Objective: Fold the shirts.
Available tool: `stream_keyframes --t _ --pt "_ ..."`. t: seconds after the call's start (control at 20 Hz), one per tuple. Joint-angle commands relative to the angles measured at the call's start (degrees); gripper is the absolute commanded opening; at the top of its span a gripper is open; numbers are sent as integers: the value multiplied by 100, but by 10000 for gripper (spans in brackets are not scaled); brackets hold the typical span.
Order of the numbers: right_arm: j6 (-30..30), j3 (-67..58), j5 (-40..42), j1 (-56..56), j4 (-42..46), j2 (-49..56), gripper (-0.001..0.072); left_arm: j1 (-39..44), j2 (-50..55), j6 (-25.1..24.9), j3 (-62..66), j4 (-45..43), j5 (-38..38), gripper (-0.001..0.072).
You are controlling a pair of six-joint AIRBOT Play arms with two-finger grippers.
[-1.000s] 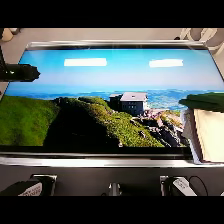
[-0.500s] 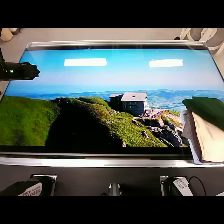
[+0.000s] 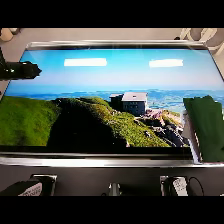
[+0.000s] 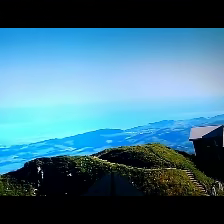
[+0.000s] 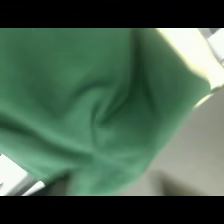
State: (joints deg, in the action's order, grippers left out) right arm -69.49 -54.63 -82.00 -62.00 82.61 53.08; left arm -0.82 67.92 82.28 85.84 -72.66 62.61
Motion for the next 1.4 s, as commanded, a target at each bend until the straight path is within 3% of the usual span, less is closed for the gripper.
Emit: stream_keyframes --t 0.0,0.1,0.2,0.3,0.4,0.5,0.55,0.6,0.65,0.7,0.8,0.9,1.35 --pt "199 -457 1078 26 103 -28 702 -4 -9 0 37 70 -2 30" --pt "514 -1327 1827 26 46 -22 694 26 -9 -2 205 90 17 30" --pt "1036 -2326 2841 234 -249 -4 621 153 9 2 544 -127 -120 28" --pt "1375 -2927 3681 955 -625 13 614 560 170 446 1054 -1600 -221 27" --pt "1351 -3058 3602 2135 -761 133 614 1051 535 1137 1379 -3274 -55 27" --pt "1272 -3034 2455 3488 -664 549 615 1266 981 1447 1390 -3434 640 48" --pt "1062 -3036 1722 4070 -623 887 615 1311 1244 1543 1388 -3261 1241 221" --pt "881 -3036 949 4594 -619 1294 606 1329 1552 1499 1381 -2951 2094 500" --pt "866 -3036 337 4996 -627 1672 605 1329 1818 1327 1287 -2686 2903 620" --pt "870 -3036 -192 5346 -678 2046 596 1329 1904 1270 1043 -2542 3171 619" --pt "883 -3036 -710 5772 -680 2520 590 1329 1615 1438 339 -2319 2719 619" --pt "863 -3036 -643 5952 -673 2662 589 1327 1335 1729 -162 -2302 2323 619" --pt "848 -3036 -483 5971 -531 2669 615 1327 1351 1722 -245 -2306 2328 618"
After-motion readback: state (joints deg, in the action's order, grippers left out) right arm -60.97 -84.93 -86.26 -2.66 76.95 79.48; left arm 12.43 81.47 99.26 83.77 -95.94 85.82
